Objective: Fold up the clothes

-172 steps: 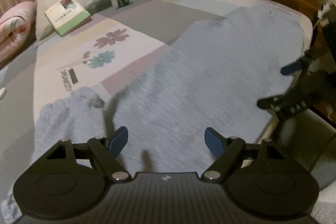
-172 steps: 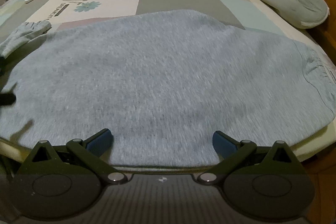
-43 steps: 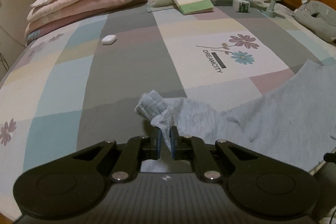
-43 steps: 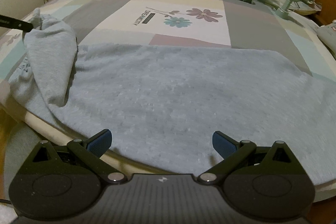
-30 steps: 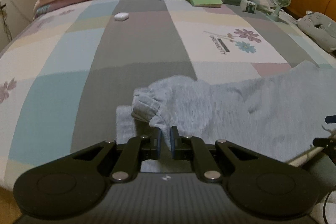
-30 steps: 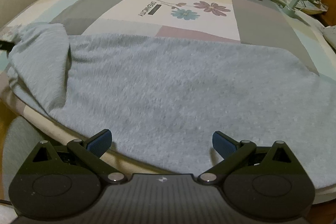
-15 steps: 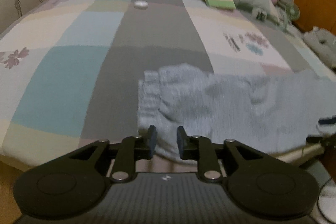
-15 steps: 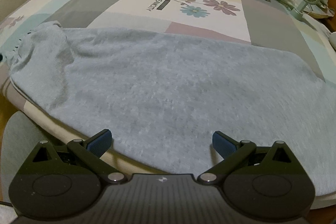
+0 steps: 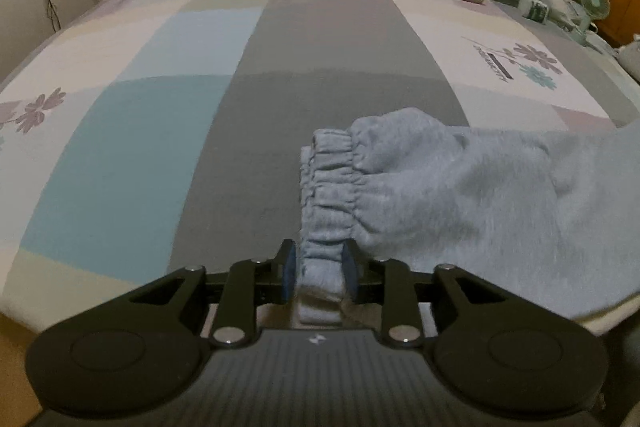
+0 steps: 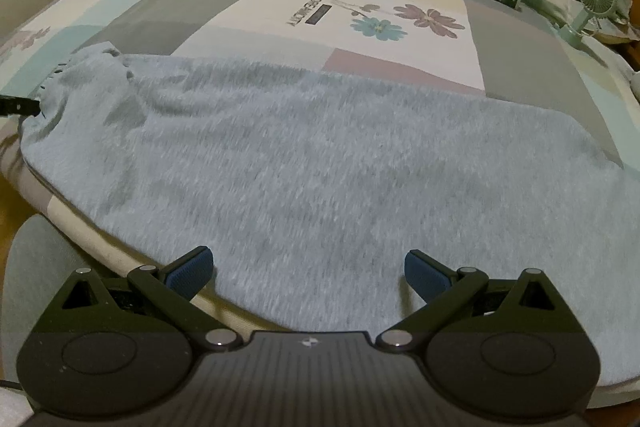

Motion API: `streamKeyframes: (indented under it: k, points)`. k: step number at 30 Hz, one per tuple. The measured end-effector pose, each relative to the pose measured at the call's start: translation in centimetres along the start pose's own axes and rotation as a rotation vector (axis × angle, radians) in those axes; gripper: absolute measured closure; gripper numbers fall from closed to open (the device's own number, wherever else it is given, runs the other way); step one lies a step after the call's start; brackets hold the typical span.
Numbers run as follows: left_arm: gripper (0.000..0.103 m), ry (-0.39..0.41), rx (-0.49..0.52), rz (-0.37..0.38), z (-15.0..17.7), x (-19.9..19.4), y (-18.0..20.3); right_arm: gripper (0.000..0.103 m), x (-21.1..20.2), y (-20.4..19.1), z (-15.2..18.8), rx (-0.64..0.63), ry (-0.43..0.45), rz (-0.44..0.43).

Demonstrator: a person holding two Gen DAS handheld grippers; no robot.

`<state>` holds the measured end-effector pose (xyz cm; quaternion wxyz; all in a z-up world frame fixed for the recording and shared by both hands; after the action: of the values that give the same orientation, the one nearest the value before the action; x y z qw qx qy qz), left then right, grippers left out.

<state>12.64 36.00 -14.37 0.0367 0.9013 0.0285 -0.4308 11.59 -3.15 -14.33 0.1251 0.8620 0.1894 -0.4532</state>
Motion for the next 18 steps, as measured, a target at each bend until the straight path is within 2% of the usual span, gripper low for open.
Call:
streamKeyframes:
  k: [3,5,7,9,10,12,13,15,18]
  points:
    - [0.071,-0.006,0.026,-0.016,0.3,-0.8,-0.3,0.000,0.2,-0.2,-0.3,-0.034,0.003,-0.009]
    - [0.074,0.017,0.038,-0.018,-0.3,-1.8,0.0,0.000,0.1,-0.5,-1.4,-0.067,0.027,-0.029]
    - [0.070,0.037,0.052,-0.006,-0.9,-2.2,0.8,0.010,0.0,-0.9,-3.1,-0.108,0.068,-0.061]
    - [0.064,0.041,0.063,0.013,-1.0,-1.8,1.7,0.026,0.1,-1.7,-5.6,-0.165,0.120,-0.106]
    - [0.063,0.043,0.069,0.022,-1.1,-1.6,2.1,0.030,0.1,-2.1,-6.9,-0.193,0.146,-0.128]
    - [0.062,0.047,0.080,0.040,-1.2,-1.2,3.0,0.042,0.9,-3.3,-9.5,-0.259,0.178,-0.166]
    - [0.062,0.049,0.086,0.049,-1.3,-1.0,3.5,0.044,1.4,-3.9,-10.8,-0.292,0.191,-0.186]
    - [0.062,0.052,0.097,0.068,-1.4,-0.6,4.3,0.056,2.6,-5.0,-12.7,-0.345,0.200,-0.221]
    - [0.062,0.046,0.089,0.087,-1.1,-0.2,4.7,0.059,4.9,-6.8,-14.5,-0.432,0.198,-0.255]
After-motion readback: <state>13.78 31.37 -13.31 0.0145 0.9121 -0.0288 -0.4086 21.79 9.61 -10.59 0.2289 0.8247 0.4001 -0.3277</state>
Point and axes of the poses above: each gripper's, at about its wrist camera, not at the fingertips, and x roughly the way its jaws point, y to its right, z to its underside, the point moved 7 cm from there along x, roughly the way its jaws point, and after that the axes turned 4 degrees about -x, right-handed, at the moved point
